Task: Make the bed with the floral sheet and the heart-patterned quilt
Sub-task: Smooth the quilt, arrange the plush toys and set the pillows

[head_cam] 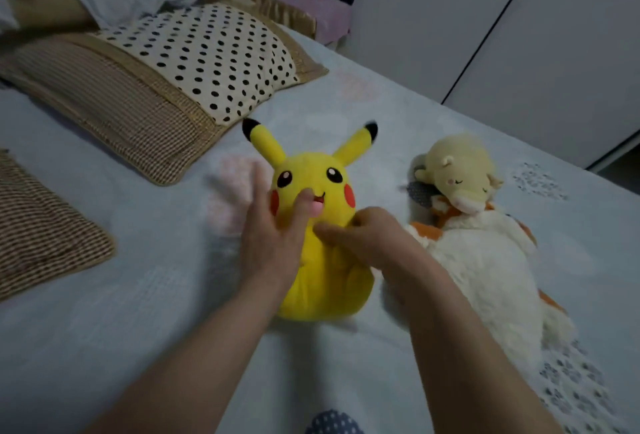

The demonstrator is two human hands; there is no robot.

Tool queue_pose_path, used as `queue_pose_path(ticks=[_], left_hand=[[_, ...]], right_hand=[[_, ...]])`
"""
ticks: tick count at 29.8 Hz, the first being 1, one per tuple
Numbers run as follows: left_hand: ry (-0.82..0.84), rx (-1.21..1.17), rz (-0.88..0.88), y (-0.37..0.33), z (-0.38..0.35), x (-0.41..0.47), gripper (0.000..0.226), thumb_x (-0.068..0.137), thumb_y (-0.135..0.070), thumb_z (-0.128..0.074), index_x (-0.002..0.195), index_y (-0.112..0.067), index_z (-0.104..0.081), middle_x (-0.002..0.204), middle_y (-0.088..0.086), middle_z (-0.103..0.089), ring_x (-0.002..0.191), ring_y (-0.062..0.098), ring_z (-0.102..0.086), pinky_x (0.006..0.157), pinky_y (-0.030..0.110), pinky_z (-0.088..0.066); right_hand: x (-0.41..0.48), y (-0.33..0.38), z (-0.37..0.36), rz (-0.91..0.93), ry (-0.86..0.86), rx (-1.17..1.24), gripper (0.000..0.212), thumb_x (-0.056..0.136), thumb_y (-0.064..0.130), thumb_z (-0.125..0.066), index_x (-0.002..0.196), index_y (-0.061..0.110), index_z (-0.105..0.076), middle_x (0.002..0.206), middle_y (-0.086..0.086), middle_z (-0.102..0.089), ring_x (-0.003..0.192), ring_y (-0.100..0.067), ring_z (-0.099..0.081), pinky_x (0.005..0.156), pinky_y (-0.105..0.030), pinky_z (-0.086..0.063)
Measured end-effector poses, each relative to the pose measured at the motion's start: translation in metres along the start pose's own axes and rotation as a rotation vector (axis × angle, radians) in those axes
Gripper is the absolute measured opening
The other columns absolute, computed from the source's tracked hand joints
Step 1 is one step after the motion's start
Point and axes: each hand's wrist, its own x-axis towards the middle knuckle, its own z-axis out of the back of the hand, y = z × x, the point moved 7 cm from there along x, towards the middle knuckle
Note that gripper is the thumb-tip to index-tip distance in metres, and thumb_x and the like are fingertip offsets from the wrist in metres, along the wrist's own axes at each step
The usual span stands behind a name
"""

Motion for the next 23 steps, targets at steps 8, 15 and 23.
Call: queue_pose_path(ticks=[8, 15, 23], left_hand=[[0.061, 0.441, -0.095, 0.069, -0.031, -0.005, 0.058, 0.098, -0.058, -0.026, 0.148, -0.056, 0.004, 0.162, -0.006, -0.015, 0.142, 0.027, -0.03, 0.099, 0.053, -0.043], [0.13, 0.541, -0.029, 0.087, -0.045, -0.003, 0.056, 0.098, -0.057, -0.023, 0.147, -0.058, 0.006, 0.161, -0.001, -0.015, 0.142, 0.029, -0.03, 0.099, 0.055, -0.043], [0.371, 0.442, -0.129, -0.036, -0.03, -0.068, 0.061, 0.09, -0.066, -0.024, 0.147, -0.061, -0.002, 0.153, 0.002, -0.021, 0.13, 0.027, -0.045, 0.099, 0.048, -0.047]], right_hand=[[-0.004, -0.034, -0.09, 0.038, -0.346, 0.042, 0.069, 0.099, 0.055, -0.035, 0.155, 0.021, -0.012, 0.138, -0.008, -0.043, 0.123, -0.031, -0.046, 0.096, -0.046, -0.043], [0.011, -0.051, -0.108, -0.012, -0.26, 0.043, 0.068, 0.1, 0.056, -0.034, 0.155, 0.023, -0.012, 0.138, -0.007, -0.041, 0.123, -0.032, -0.044, 0.097, -0.046, -0.041], [-0.095, -0.042, -0.034, 0.07, -0.316, 0.436, 0.058, 0.101, 0.046, -0.043, 0.154, 0.03, -0.024, 0.147, 0.005, -0.044, 0.13, -0.014, -0.046, 0.103, -0.034, -0.039]])
